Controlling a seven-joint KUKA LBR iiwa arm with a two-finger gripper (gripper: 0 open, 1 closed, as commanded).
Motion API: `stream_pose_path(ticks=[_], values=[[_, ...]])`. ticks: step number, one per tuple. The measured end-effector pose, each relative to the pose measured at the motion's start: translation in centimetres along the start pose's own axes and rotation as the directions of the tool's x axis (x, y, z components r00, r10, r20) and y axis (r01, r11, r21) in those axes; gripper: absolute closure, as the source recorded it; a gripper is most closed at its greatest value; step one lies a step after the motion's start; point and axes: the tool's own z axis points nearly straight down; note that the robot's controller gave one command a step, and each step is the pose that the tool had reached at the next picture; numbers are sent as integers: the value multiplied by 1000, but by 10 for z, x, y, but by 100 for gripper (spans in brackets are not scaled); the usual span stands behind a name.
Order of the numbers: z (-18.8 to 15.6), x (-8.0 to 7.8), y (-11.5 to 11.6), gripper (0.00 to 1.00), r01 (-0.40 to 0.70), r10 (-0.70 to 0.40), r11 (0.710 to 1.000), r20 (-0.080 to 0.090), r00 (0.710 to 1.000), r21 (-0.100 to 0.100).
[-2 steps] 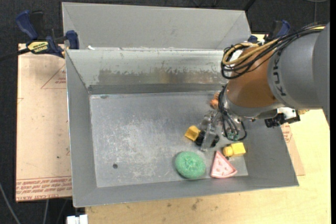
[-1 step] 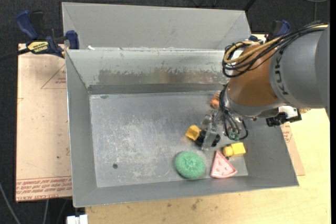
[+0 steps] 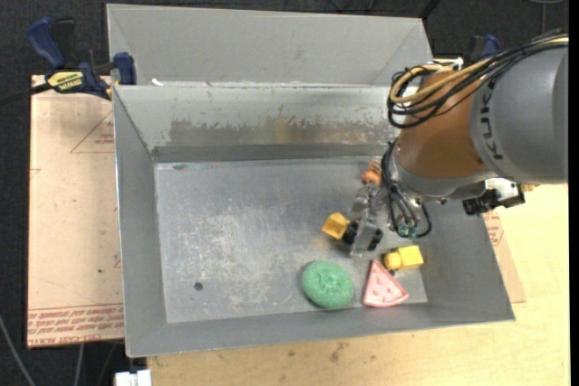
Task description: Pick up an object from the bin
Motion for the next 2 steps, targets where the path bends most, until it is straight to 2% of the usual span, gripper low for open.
stream_pose_path(ticks=[2], values=[[-38,-1,0,100,0,0,1000,5,1000,-1]])
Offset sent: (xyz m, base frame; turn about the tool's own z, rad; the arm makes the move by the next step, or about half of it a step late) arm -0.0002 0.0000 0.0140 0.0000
